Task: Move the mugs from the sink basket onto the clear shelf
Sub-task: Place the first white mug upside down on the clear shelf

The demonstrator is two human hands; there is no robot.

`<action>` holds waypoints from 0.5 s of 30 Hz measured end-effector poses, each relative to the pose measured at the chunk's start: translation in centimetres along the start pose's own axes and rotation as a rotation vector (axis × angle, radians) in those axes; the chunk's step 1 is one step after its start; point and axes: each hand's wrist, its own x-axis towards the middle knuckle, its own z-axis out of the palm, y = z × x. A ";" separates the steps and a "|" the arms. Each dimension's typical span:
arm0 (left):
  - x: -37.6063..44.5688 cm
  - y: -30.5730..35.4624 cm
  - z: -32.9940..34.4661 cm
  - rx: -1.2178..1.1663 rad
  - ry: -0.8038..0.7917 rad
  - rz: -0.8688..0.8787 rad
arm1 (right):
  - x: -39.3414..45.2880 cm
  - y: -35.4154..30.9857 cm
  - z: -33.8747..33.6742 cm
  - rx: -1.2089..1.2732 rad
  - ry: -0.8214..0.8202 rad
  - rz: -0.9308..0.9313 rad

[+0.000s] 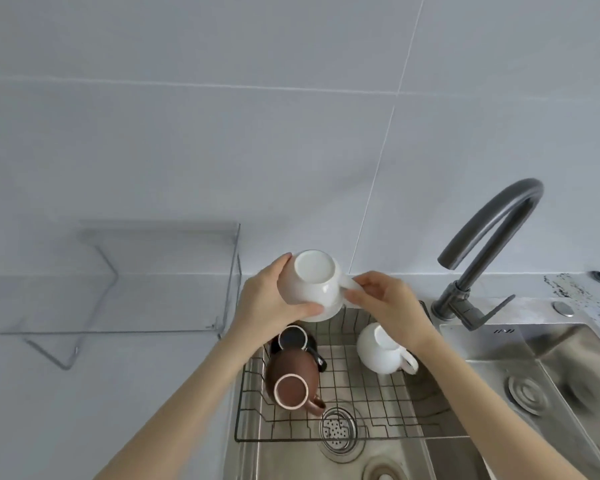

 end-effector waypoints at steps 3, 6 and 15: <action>0.3 0.5 -4.0 -0.024 0.076 0.003 | 1.6 -3.6 1.6 0.003 -0.030 -0.091; 0.4 0.3 -7.8 -0.035 0.144 0.012 | 3.2 -6.7 3.8 0.023 -0.069 -0.141; 1.1 -4.1 -17.2 -0.081 0.277 -0.071 | 8.6 -12.3 13.1 0.036 -0.196 -0.190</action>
